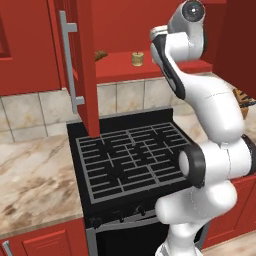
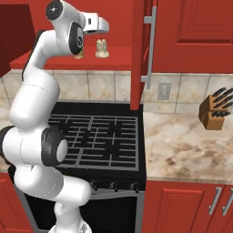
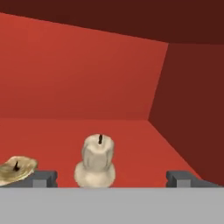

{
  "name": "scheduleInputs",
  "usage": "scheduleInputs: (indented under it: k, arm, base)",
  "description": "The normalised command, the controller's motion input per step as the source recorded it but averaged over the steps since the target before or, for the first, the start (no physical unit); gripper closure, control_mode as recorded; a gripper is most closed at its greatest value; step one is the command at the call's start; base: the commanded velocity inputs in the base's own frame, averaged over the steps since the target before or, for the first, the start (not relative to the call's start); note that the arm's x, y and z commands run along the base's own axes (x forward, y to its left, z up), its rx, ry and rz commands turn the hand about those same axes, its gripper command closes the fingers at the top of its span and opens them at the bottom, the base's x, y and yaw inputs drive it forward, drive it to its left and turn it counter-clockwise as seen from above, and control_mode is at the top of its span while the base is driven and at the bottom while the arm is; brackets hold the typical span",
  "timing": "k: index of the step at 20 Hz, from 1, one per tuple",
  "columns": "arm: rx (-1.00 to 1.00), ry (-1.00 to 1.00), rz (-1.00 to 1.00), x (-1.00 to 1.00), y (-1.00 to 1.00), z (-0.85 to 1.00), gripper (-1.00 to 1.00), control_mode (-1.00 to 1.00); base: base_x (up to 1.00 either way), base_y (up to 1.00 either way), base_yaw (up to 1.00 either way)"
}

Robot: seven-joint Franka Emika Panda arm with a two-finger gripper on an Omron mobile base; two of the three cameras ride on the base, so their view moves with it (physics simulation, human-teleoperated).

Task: Pick the candle and candle from the dining table and place them in the open cabinet. Close the cabinet after placing the objects.

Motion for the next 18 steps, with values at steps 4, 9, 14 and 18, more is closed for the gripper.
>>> scheduleInputs:
  k: [4, 9, 14, 18]
  arm:
    - [0.1, 0.12, -0.03, -0.9, 0.0, 0.19, -1.0, -1.0]
    - [0.1, 0.01, 0.0, -1.0, 0.0, -0.02, -1.0, -1.0]
    - [0.11, 0.02, 0.0, -1.0, 0.0, 0.0, -1.0, -1.0]
    - [0.1, 0.08, 0.0, -1.0, 0.0, 0.06, -1.0, -1.0]
  base:
    - [0.0, 0.0, 0.0]
    - [0.0, 0.0, 0.0]
    - [0.0, 0.0, 0.0]
    - [0.0, 0.0, 0.0]
